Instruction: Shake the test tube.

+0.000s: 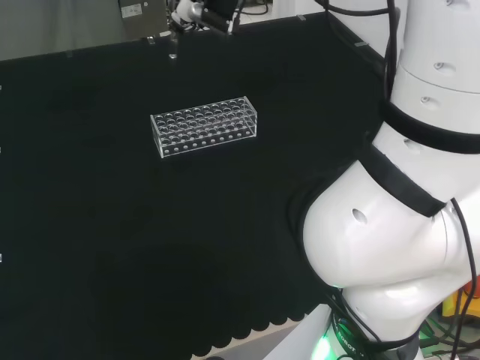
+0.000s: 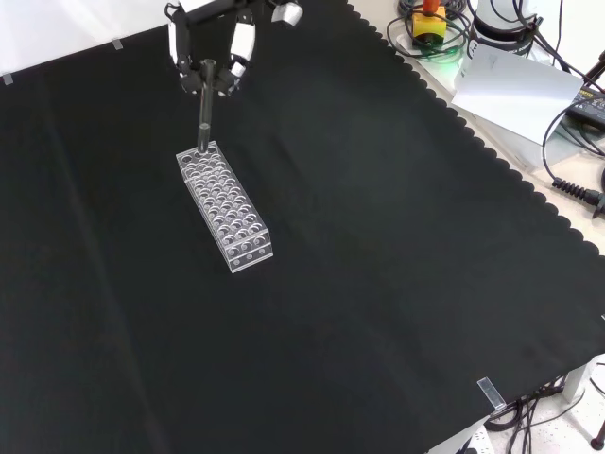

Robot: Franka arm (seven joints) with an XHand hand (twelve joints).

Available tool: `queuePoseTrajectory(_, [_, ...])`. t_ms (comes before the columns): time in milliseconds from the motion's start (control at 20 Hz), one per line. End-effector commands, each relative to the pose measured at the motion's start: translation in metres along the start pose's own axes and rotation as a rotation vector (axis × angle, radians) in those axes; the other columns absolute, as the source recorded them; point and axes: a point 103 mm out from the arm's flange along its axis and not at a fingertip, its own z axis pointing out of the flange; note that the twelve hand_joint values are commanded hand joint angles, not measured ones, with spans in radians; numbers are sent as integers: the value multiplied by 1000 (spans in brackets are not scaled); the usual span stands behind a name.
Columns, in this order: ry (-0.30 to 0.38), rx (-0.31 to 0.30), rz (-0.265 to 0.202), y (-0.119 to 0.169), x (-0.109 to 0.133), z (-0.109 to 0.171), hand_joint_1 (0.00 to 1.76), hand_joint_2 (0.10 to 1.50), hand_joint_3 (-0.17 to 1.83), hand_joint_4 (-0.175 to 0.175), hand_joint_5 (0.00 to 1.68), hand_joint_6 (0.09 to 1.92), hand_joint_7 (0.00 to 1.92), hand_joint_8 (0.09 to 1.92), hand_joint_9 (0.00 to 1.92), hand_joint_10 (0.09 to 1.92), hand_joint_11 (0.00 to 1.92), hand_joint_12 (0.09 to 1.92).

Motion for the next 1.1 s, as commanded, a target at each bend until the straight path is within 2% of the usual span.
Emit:
queuePoseTrajectory(50, [-113, -54, 141, -6, -74, -33, 1427, 778, 383, -175, 1266, 354, 1369, 730, 1281, 489, 1240, 794])
queuePoseTrajectory(200, [-214, -78, 225, -13, -121, -54, 1427, 778, 384, -175, 1266, 353, 1369, 730, 1281, 489, 1239, 795])
queuePoseTrajectory(350, [-285, -103, 316, -22, -163, -79, 1427, 778, 384, -175, 1266, 353, 1369, 730, 1281, 489, 1239, 795])
queuePoseTrajectory(500, [-332, -134, 393, -29, -196, -103, 1427, 777, 385, -175, 1266, 353, 1369, 730, 1281, 489, 1238, 795])
queuePoseTrajectory(600, [-360, -154, 428, -32, -210, -117, 1427, 777, 385, -175, 1266, 353, 1369, 731, 1282, 489, 1238, 795])
queuePoseTrajectory(800, [-410, -182, 439, -32, -216, -132, 1427, 777, 386, -175, 1266, 353, 1369, 730, 1282, 489, 1238, 795])
queuePoseTrajectory(1100, [-385, -171, 388, -24, -198, -122, 1427, 776, 387, -175, 1266, 353, 1369, 730, 1282, 488, 1238, 795])
